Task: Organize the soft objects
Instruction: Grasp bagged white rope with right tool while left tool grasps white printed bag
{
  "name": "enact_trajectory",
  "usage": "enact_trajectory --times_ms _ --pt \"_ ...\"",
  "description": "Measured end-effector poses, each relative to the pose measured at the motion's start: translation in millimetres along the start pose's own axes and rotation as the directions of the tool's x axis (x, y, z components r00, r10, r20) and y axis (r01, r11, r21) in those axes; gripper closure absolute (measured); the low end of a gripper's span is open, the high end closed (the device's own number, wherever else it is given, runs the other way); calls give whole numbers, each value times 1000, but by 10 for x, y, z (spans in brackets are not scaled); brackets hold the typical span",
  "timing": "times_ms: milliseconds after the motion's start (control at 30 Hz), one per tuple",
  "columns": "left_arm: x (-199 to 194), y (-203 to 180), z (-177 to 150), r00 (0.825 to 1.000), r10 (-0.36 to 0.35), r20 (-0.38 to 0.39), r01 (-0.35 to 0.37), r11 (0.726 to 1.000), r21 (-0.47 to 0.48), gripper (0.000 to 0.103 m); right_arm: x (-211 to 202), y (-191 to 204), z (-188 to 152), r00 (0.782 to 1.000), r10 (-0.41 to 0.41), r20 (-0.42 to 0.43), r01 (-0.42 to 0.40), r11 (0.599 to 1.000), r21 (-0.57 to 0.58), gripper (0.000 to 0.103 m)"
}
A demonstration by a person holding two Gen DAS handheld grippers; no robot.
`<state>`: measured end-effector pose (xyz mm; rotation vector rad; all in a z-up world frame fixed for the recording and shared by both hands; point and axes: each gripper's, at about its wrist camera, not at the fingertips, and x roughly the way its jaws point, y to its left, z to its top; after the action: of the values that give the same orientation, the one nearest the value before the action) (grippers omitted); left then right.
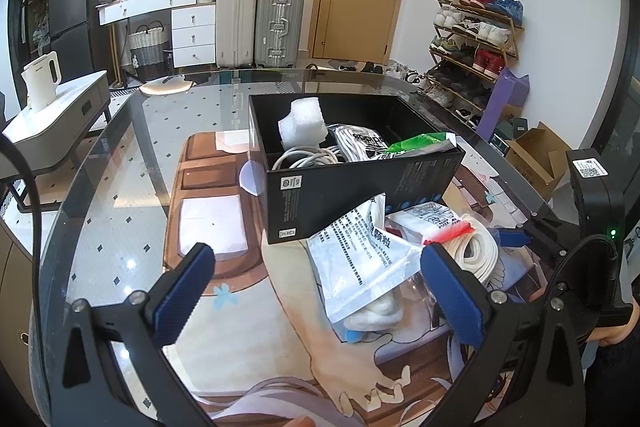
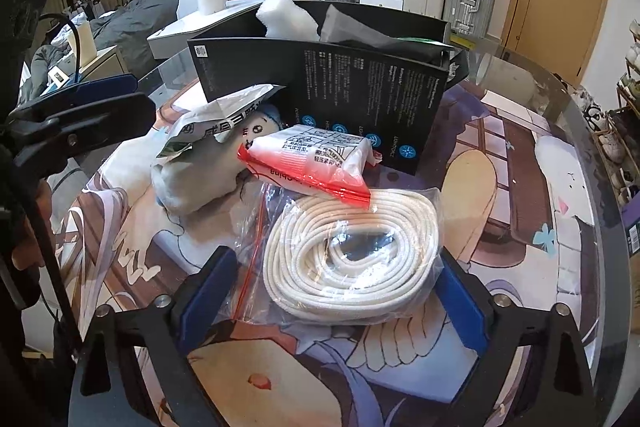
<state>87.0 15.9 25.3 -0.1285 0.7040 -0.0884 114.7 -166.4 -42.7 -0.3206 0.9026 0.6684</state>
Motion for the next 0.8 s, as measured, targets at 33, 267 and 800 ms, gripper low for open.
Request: enact_trajectory --times_ms 33,267,800 --pt "0 -1 1 1000 0 1 0 1000 2 0 -12 -15 1 1000 2 1 -2 1000 2 15" --pt "73 5 -30 1000 -2 -9 2 1000 1 0 -54 -48 -13 1000 9 4 -9 1000 -9 25" --pt "299 -30 82 998 -47 -50 43 996 -78 0 -54 -58 -29 1000 9 10 -9 1000 -7 25"
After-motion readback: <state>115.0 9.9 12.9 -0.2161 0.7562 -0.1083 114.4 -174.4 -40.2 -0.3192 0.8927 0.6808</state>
